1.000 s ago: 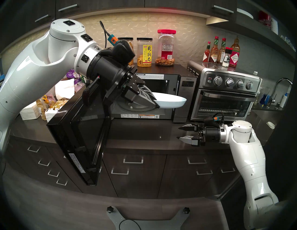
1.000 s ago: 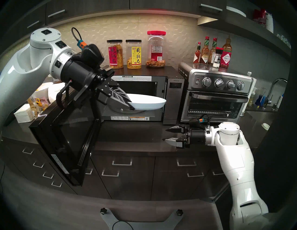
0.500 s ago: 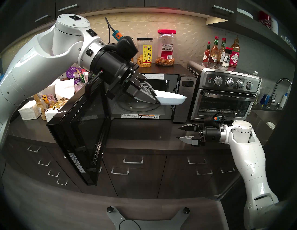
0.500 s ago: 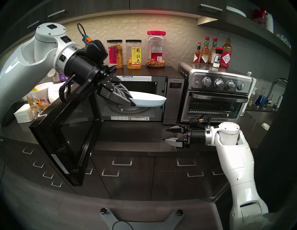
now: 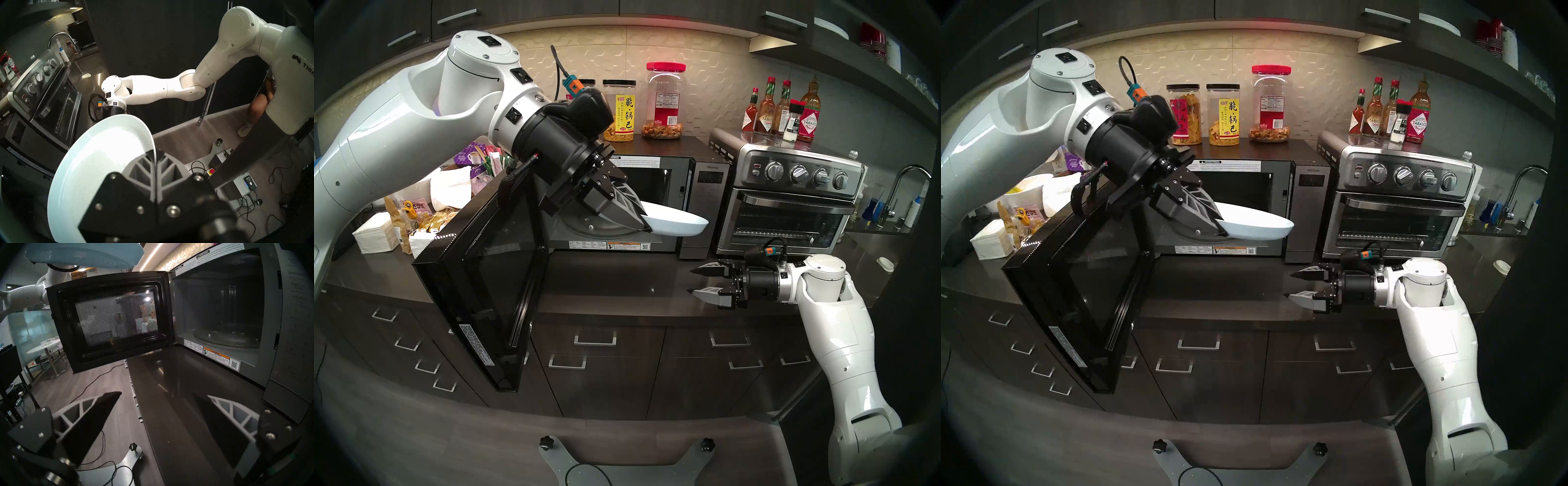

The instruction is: Open the microwave, put the plate inside, and close the door

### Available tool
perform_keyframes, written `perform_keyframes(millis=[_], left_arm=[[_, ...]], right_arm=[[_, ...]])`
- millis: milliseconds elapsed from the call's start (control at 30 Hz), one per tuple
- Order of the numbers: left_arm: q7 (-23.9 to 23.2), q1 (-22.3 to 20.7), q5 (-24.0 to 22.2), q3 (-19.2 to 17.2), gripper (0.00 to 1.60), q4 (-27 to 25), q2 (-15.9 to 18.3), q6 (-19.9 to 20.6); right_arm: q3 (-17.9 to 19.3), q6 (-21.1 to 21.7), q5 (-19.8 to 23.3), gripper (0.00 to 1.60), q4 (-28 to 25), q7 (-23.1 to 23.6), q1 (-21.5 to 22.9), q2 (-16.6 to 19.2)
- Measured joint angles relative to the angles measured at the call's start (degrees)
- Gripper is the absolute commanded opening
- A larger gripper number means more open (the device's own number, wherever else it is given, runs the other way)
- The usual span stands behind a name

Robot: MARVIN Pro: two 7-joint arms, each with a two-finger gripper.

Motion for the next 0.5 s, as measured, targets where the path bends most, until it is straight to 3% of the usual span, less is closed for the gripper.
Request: perform_keyframes(millis=[300, 500], left_arm=[[-2.4, -3.4, 2.7, 5.3, 0.00, 1.6, -1.0, -2.4], [-3.4, -4.7, 4.8, 6.9, 0.00, 2.9, -1.6, -3.3]], right_arm=[[0.0, 0.0, 0.0, 1.60, 0.0, 0.0, 0.0, 0.0], [0.0, 0.0, 0.0, 1.60, 0.0, 0.0, 0.0, 0.0]])
